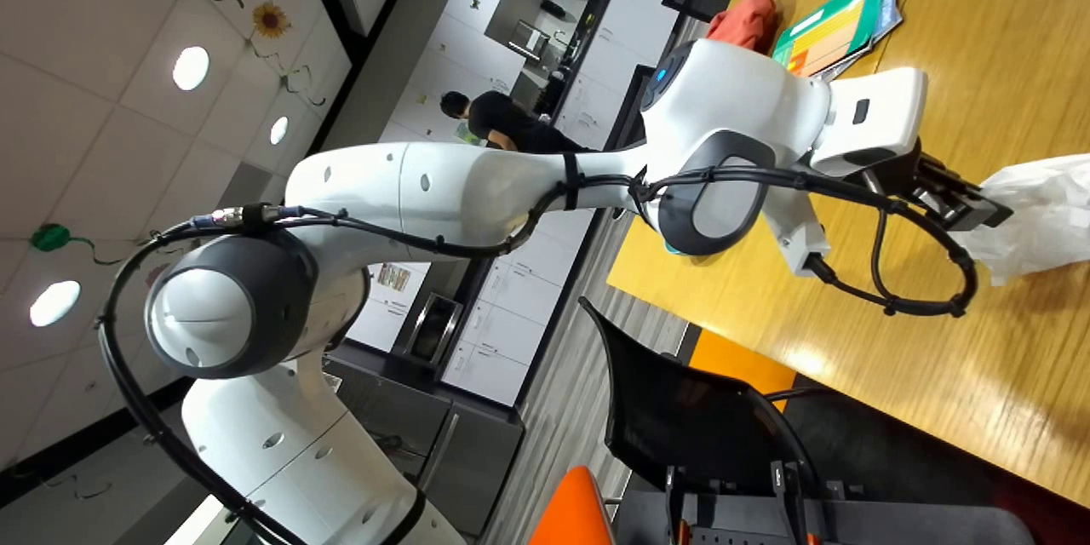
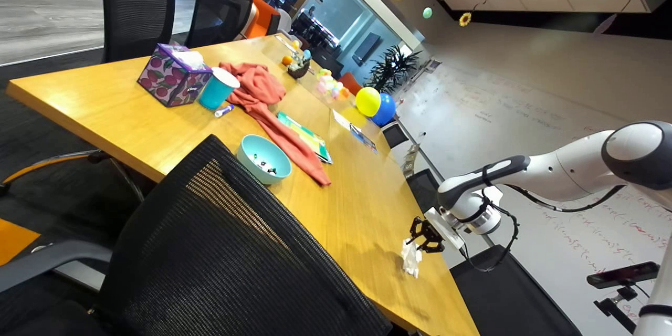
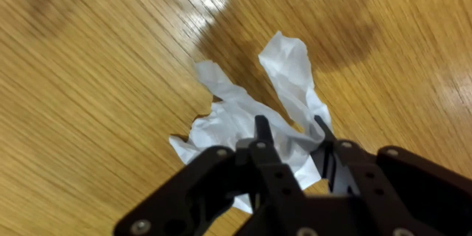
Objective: Use the square of tissue to wipe the table
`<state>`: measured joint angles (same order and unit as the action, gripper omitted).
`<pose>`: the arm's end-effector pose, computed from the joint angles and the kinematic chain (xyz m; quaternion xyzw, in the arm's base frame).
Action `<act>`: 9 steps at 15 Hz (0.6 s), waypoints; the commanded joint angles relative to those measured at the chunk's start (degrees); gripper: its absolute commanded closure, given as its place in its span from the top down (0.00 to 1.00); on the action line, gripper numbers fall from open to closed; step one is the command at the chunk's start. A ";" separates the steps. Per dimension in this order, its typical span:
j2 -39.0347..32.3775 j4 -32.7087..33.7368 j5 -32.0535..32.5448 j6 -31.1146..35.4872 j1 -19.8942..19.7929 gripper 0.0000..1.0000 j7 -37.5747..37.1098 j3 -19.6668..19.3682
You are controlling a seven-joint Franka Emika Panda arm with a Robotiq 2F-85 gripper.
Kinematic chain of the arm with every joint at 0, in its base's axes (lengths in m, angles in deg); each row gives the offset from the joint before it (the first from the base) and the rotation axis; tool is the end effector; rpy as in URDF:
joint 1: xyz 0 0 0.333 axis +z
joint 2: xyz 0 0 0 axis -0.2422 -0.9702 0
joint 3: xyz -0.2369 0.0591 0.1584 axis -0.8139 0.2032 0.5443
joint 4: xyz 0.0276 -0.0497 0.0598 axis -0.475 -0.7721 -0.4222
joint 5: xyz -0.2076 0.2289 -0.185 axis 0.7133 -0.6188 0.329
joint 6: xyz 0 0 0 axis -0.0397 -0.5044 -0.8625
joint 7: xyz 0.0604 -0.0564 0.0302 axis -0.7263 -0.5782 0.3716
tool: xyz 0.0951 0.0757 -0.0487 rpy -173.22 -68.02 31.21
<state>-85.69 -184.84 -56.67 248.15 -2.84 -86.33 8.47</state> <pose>0.4080 -0.3507 0.1622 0.8058 -0.5872 0.0656 0.0387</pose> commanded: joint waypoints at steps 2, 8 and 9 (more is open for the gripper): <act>2.08 -1.42 0.81 -1.12 1.02 0.71 -2.63 -0.73; 1.97 -1.21 0.93 -1.25 1.56 1.00 -4.31 -0.92; 0.14 -0.03 0.55 -0.10 0.34 0.99 -2.68 0.11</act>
<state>-85.65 -184.89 -56.62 248.14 -2.27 -88.61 8.40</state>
